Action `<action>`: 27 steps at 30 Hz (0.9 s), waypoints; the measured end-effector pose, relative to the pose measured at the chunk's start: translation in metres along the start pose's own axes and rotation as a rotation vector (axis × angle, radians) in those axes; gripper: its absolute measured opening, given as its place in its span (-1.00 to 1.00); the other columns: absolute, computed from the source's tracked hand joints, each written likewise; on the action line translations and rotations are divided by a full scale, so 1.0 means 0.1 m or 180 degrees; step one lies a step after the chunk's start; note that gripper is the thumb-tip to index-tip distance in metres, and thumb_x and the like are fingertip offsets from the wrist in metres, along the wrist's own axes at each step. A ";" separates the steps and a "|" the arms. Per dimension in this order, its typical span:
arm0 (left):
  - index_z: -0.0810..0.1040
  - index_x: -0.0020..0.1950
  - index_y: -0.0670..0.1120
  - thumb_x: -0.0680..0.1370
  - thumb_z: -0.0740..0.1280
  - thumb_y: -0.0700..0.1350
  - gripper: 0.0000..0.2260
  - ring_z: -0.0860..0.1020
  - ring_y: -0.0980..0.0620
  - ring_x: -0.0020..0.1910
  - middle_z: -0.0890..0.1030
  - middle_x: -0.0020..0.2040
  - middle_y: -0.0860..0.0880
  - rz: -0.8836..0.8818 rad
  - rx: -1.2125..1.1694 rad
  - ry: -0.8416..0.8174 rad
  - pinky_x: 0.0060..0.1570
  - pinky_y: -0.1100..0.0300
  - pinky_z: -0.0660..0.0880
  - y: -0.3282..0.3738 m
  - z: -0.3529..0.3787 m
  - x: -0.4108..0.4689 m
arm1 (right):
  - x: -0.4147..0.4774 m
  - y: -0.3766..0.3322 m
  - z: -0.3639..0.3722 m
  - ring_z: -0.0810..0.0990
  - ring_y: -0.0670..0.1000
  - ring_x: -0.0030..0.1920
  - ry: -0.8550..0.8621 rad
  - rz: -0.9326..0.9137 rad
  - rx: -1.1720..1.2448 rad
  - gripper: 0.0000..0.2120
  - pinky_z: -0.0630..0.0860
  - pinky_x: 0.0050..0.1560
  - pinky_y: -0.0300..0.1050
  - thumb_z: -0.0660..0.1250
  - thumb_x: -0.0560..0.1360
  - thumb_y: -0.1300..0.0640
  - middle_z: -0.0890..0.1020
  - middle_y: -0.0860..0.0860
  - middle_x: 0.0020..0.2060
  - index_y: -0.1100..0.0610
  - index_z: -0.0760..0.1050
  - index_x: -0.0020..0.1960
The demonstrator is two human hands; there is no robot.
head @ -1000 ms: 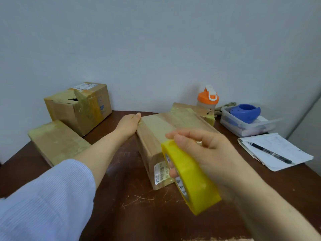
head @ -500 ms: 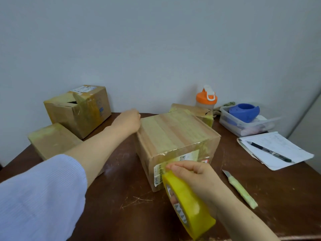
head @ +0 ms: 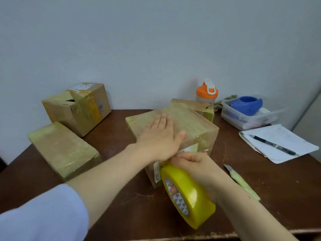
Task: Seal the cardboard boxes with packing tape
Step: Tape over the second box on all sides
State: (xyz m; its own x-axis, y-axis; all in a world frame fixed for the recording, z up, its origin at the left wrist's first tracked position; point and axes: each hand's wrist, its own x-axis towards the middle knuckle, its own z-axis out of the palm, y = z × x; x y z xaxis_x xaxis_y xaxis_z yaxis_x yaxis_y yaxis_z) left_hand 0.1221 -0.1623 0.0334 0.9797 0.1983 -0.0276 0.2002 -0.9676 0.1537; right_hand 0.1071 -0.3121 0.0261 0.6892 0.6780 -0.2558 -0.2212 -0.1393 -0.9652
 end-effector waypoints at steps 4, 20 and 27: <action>-0.20 0.54 -0.10 0.59 -0.16 0.25 -0.36 -0.21 0.06 0.52 -0.22 0.55 -0.06 0.0290 -0.0140 -0.0009 0.41 0.19 -0.25 -0.12 -0.09 -0.10 | 0.00 -0.02 0.00 0.59 0.15 -0.48 -0.0058 0.0013 0.0023 -0.83 0.60 -0.34 -0.01 0.29 0.56 0.17 0.58 0.34 -0.34 0.24 0.60 0.00; 0.57 0.20 -0.28 0.54 0.19 0.07 -0.53 0.56 -0.11 0.20 0.58 0.21 -0.17 0.1523 0.0042 0.2077 0.25 -0.03 0.45 -0.61 0.16 -0.56 | -0.01 -0.06 -0.02 0.60 0.19 -0.45 -0.0166 0.0213 0.0131 -0.81 0.61 -0.37 -0.04 0.34 0.45 0.33 0.56 0.47 -0.04 0.19 0.61 0.03; 0.60 0.16 0.00 0.53 0.03 0.21 -0.52 0.56 0.07 0.07 0.65 0.06 0.03 0.0965 -0.1221 0.1946 0.01 0.22 0.44 -0.48 -0.08 -0.52 | -0.37 -0.54 -0.14 0.65 0.24 -0.31 -0.0462 -0.0088 0.0182 -0.56 0.64 -0.26 0.04 0.49 0.22 0.34 0.60 0.43 -0.07 0.14 0.60 0.09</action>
State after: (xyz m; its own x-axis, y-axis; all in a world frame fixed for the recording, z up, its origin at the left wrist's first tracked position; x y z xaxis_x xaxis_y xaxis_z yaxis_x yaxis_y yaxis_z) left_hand 0.0617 -0.1250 0.0349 0.7932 0.0925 0.6019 -0.2002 -0.8939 0.4011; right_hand 0.1036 -0.3399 0.0867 0.5895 0.7787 -0.2147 -0.2453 -0.0806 -0.9661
